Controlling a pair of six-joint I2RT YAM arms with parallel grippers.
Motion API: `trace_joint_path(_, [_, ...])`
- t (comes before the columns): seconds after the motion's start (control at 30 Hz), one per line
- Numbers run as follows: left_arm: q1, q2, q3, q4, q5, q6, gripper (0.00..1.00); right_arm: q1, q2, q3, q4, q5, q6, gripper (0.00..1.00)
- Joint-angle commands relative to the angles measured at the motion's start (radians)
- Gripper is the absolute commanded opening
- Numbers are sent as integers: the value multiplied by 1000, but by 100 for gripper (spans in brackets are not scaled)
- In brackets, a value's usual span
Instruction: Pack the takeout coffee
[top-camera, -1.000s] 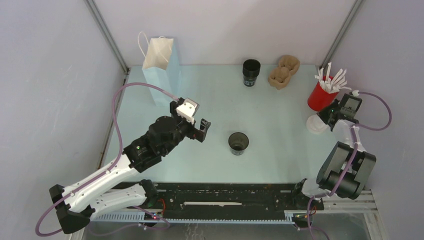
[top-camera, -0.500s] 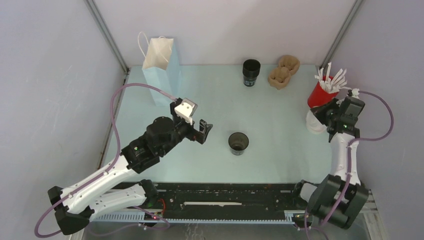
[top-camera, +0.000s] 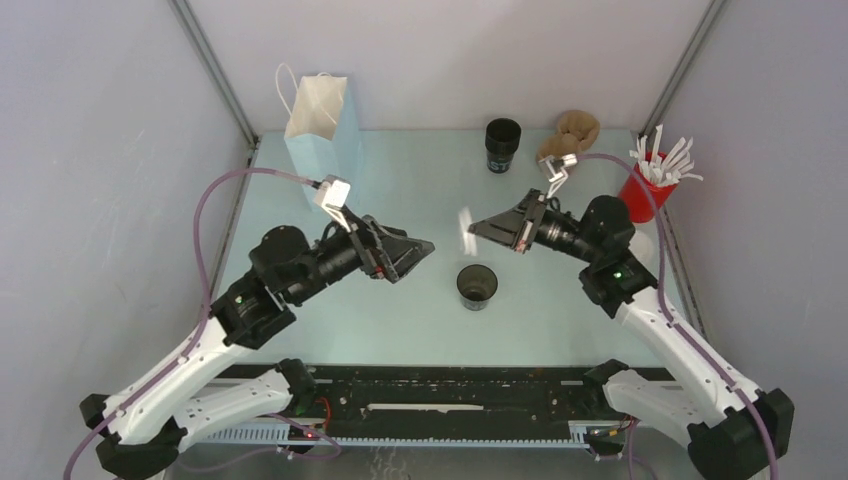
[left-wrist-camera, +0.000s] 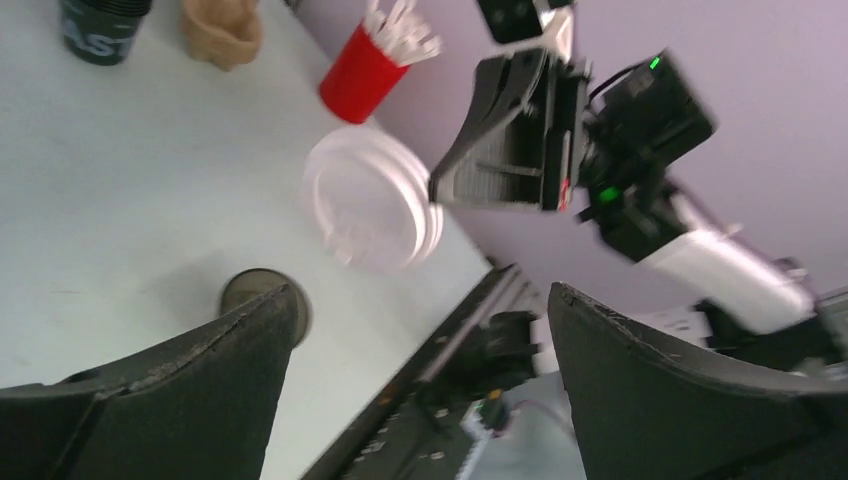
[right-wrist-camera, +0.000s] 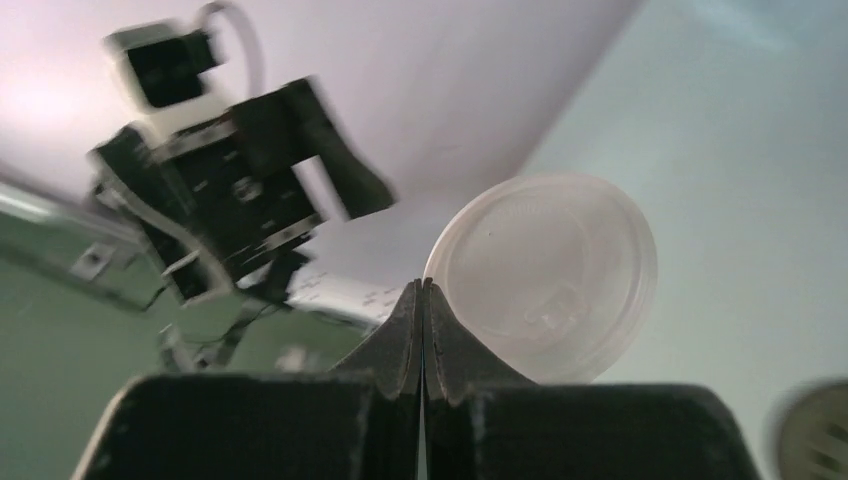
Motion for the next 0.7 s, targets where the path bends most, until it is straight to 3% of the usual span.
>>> trace_joint_path(0.0, [24, -73, -26, 76, 16, -277, 100, 147, 33, 24, 370, -60, 190, 0])
trace_joint_path(0.2, [71, -86, -58, 111, 33, -436, 98, 204, 98, 34, 596, -59, 294, 0])
trace_joint_path(0.43, [79, -39, -45, 112, 21, -401, 100, 216, 151, 34, 748, -19, 387, 0])
trace_joint_path(0.67, [81, 14, -20, 142, 42, -376, 100, 225, 162, 34, 743, -11, 384, 0])
